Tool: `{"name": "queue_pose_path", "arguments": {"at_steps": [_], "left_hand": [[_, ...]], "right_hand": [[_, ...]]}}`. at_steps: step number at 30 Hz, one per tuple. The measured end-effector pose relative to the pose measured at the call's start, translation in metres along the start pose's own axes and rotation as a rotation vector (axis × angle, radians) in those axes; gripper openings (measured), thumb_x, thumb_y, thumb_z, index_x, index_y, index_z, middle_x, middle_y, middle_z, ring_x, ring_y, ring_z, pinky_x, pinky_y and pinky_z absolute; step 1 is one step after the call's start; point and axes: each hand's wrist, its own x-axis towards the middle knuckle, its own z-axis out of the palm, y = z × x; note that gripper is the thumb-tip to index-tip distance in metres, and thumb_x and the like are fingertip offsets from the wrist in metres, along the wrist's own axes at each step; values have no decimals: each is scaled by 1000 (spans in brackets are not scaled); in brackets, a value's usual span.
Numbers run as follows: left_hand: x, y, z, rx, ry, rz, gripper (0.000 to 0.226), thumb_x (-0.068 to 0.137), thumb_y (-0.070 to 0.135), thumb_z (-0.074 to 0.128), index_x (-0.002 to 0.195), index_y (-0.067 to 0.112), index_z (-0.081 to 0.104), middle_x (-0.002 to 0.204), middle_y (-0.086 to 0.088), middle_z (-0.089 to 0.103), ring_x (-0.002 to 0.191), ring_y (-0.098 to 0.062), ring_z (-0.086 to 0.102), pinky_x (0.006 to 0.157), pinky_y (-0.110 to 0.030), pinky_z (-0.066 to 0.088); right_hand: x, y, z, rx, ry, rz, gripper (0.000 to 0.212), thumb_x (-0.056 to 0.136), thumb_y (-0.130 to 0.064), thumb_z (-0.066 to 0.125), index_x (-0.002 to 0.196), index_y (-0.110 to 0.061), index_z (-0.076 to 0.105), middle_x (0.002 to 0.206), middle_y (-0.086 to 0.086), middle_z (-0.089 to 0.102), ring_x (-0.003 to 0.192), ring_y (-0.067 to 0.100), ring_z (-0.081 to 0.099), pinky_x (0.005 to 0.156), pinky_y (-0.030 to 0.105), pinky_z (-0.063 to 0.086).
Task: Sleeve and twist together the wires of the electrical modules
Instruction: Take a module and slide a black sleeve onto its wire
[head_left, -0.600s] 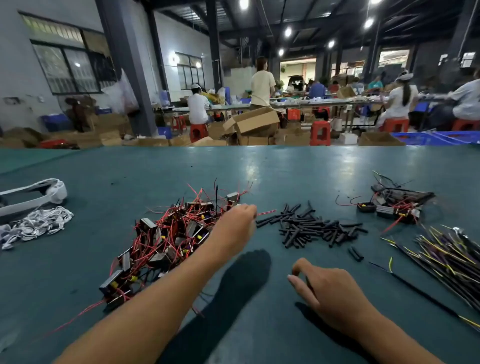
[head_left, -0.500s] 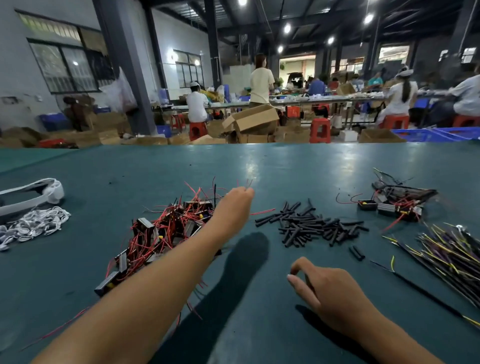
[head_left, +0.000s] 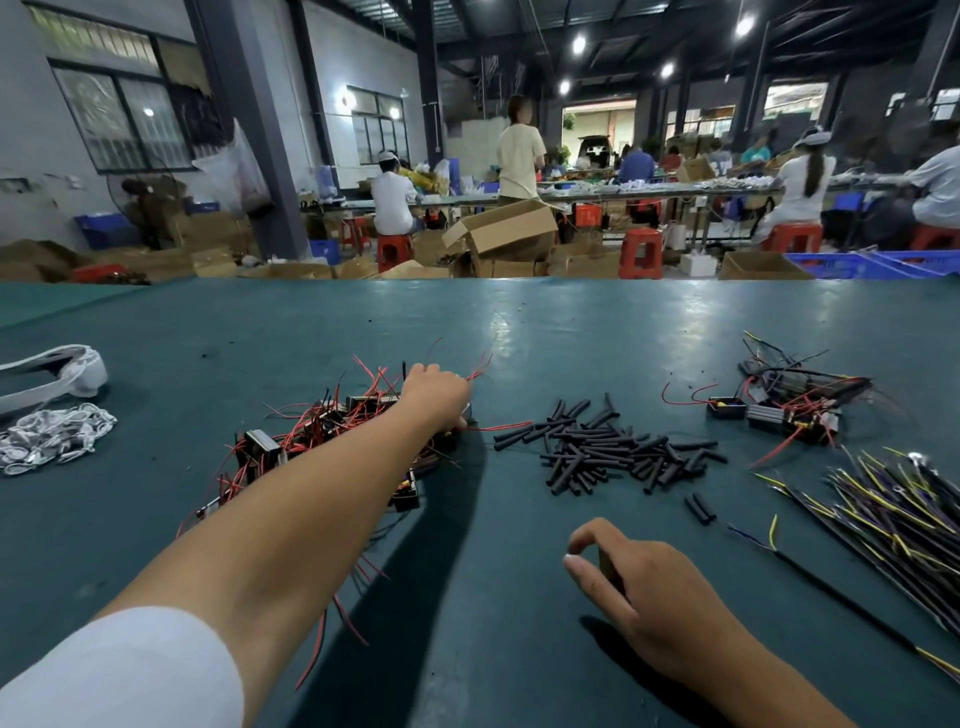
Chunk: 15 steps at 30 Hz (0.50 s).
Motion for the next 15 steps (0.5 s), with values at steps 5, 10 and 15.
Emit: {"name": "queue_pose_path", "arguments": {"at_steps": [5,10,15], "left_hand": [[-2,-14,-9,-197,-87,19,31,91,22,70,116,5,65,119,-18,64,111,-35,61,86,-38,50],[-8,-29,-13,-287,-172,-54,40,87,19,76,121,3,66,117,-17,67,102,-31,61,84,-34,49],[-14,-38,-23,-417,-122,-40,34,79,19,85,103,-1,71,104,-16,72,90,-29,65,79,-34,52]], "right_hand": [[-1,1,1,21,-23,11,20,98,-55,38,102,-38,47,53,-9,44,59,7,48,53,21,33],[0,0,3,21,-44,21,15,99,-54,38,102,-40,44,55,-7,45,60,8,48,56,24,34],[2,-1,4,28,-66,33,13,99,-52,42,102,-40,46,55,-7,45,61,7,49,54,22,35]]}}
